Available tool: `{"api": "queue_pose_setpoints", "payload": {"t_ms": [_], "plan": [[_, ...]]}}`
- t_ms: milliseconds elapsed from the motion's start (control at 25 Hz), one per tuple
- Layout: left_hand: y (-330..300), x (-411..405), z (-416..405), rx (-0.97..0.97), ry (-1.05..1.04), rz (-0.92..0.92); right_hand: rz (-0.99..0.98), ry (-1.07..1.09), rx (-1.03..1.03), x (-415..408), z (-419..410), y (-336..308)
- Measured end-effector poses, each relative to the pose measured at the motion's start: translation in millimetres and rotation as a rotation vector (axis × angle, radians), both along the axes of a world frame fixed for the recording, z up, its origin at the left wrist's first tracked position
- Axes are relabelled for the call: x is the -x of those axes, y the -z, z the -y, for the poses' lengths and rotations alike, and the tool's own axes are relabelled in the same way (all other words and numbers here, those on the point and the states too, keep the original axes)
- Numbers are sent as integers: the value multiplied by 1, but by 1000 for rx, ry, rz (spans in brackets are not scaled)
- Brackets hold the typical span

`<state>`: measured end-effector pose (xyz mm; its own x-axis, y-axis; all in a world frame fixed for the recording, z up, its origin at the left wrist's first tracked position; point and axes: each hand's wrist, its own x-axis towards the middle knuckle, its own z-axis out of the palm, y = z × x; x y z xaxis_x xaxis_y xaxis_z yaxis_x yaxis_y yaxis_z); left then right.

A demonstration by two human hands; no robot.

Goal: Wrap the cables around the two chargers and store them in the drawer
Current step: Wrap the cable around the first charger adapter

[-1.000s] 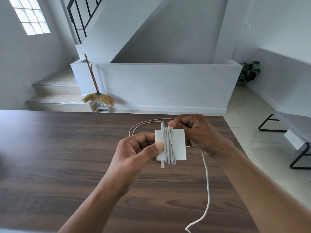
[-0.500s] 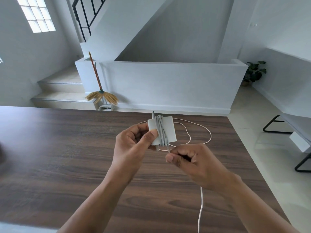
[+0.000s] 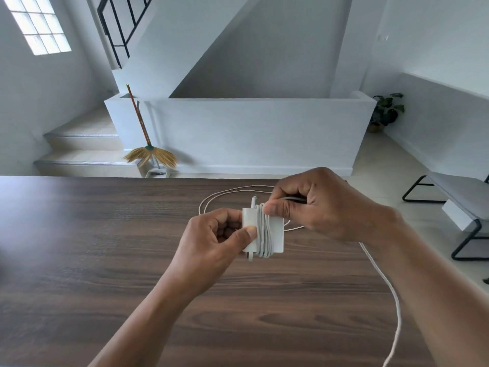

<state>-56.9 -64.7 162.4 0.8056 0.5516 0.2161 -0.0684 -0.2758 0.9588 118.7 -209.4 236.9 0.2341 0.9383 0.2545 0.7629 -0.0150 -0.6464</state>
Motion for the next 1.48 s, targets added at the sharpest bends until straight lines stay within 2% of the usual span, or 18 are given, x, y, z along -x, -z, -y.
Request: {"api": "queue_pose_setpoints", "payload": {"t_ms": [200,480,560,720,960,1040,1200,1360,1480], "plan": [[-3,8,2,64,98,5,-146,-28,-85,-13,-16,5],[2,6,3,354,150,171,-533,54,-166,-15,-28,52],[-2,4,2,406,122,222,-566,73,-181,-7,-28,71],[-4,-1,-2,444,-14,271,-531,127,-199,11,-19,98],[-1,-7,5,535,-59,258,-272,56,-163,36,4,94],[-1,-8,4,469,-101,239,-151,23,-117,43,14,84],[0,-5,0,94,-168,83,-113,1,-26,42,25,50],[-1,1,5,21,-33,5,14,46,-42,27,22,12],[-3,7,9,16,43,-3,-28,64,-75,9,7,-1]]}}
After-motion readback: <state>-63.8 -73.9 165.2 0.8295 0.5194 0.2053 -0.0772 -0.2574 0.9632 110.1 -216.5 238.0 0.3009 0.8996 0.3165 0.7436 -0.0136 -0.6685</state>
